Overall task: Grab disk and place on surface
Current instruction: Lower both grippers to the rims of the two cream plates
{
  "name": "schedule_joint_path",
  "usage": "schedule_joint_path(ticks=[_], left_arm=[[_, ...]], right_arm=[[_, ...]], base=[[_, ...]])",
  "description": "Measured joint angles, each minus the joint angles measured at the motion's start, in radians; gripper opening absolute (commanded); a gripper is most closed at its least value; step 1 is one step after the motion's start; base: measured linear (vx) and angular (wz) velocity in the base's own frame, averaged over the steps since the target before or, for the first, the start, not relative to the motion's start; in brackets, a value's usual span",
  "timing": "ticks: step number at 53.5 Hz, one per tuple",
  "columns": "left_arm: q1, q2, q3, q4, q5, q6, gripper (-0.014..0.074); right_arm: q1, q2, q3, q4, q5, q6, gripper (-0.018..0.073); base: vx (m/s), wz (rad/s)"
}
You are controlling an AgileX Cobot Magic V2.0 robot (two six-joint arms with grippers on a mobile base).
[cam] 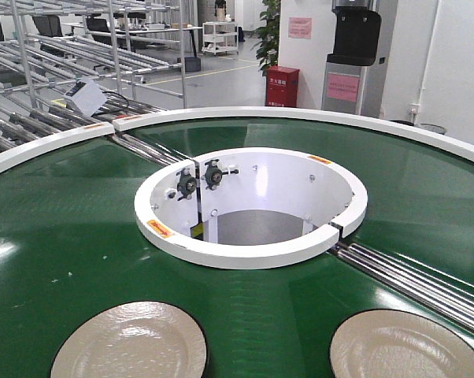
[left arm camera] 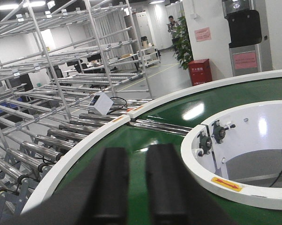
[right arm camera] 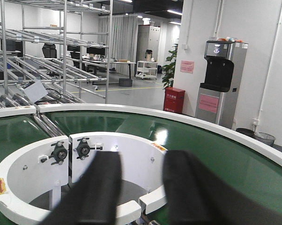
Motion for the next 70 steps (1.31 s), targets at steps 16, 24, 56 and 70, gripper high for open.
schedule_joint_path(ticks=[16,24,56,70], left_arm=[[0.0,0.0,0.0,-0.001,0.001,-0.002,0.0601],[0.0,0.0,0.0,-0.034,0.043,-0.061,0.0574],[0.005,0.574,-0.387,-0.56,0.822,0.28,0.05],[0.174,0.761,-0.374,-0.566,0.878,0.312,0.05]], right_arm=[[0.0,0.0,0.0,0.001,0.0,0.0,0.0724],[0.0,0.0,-0.002,0.01,0.011,0.014,0.0685],[-0.004,0.525,-0.5,0.352,0.894,-0.12,0.048],[-0.278,0.707,-0.531,0.681,1.061,-0.305,0.048]], base=[[0.0,0.0],[0.0,0.0],[0.0,0.0],[0.0,0.0]])
